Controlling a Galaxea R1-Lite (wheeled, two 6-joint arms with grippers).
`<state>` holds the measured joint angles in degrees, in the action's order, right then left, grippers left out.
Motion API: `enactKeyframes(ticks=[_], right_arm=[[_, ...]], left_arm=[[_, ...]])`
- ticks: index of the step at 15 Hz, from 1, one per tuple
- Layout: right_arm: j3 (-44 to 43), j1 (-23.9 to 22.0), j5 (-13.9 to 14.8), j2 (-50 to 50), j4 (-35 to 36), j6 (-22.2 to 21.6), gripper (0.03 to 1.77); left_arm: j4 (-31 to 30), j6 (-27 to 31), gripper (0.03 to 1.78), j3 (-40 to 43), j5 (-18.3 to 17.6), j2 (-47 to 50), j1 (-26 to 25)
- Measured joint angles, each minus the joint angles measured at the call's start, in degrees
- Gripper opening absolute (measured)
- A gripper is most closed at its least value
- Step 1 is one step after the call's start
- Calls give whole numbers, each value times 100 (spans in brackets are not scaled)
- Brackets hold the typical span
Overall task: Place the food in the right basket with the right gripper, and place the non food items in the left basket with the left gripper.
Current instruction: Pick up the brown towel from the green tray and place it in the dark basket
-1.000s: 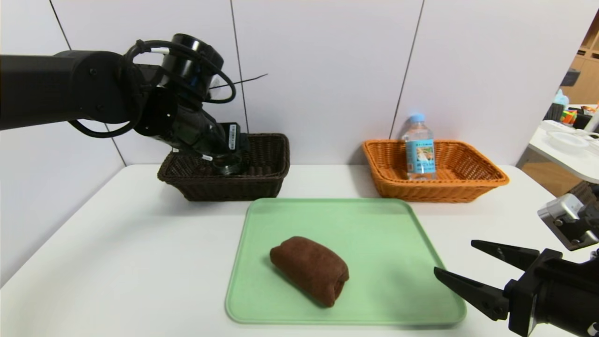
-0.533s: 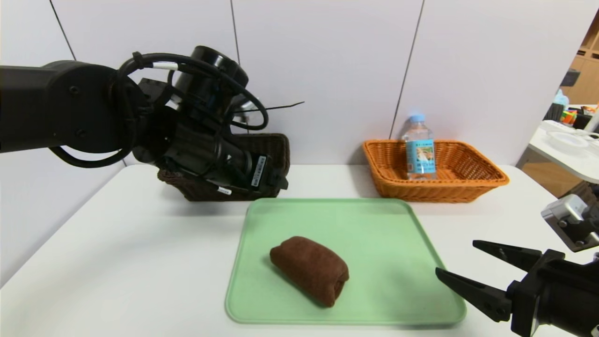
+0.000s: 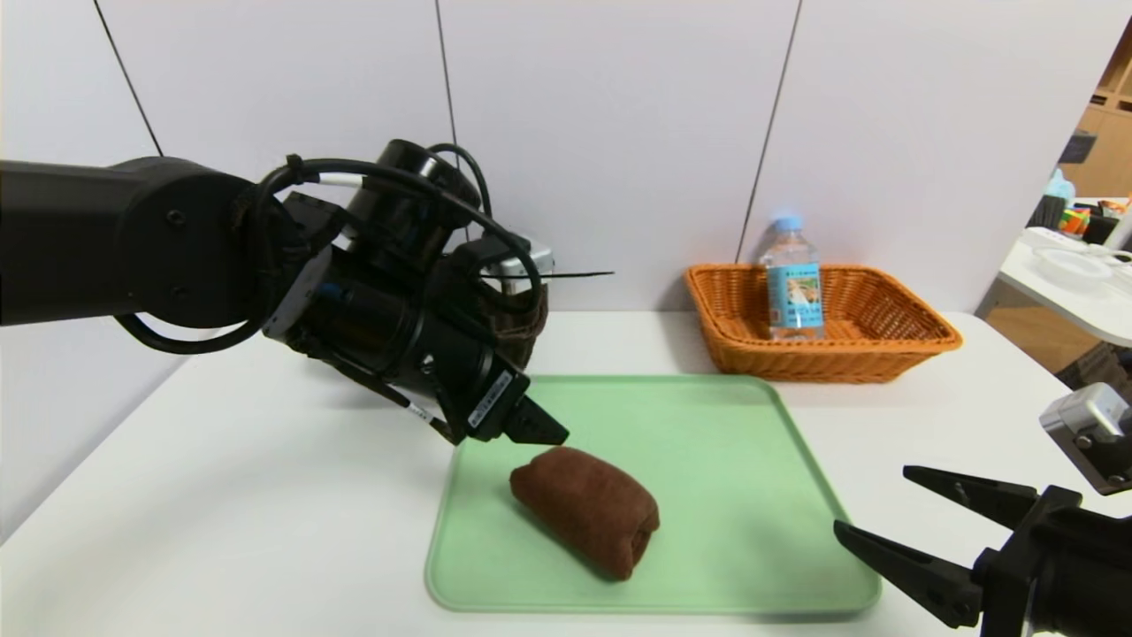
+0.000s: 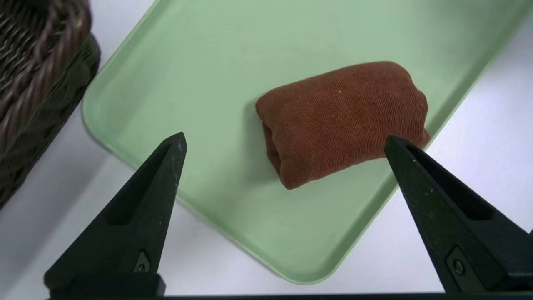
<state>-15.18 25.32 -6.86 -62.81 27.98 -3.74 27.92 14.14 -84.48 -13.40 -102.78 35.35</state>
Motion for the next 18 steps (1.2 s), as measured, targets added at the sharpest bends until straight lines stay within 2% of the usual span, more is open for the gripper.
enactKeyframes(ticks=[4,10,15,18], right_arm=[[90,0,-2,247,-65,0,170],[118,0,-10,346,-65,-68,170],[127,0,-10,349,-63,-118,170],[146,1,-11,349,-65,-122,170]], left_arm=[[5,1314,169,0,-385,-295,-22],[68,3246,169,-217,-1196,-653,-167],[697,4359,169,-374,-1673,-797,-208],[816,4559,169,-588,-1882,-992,-206]])
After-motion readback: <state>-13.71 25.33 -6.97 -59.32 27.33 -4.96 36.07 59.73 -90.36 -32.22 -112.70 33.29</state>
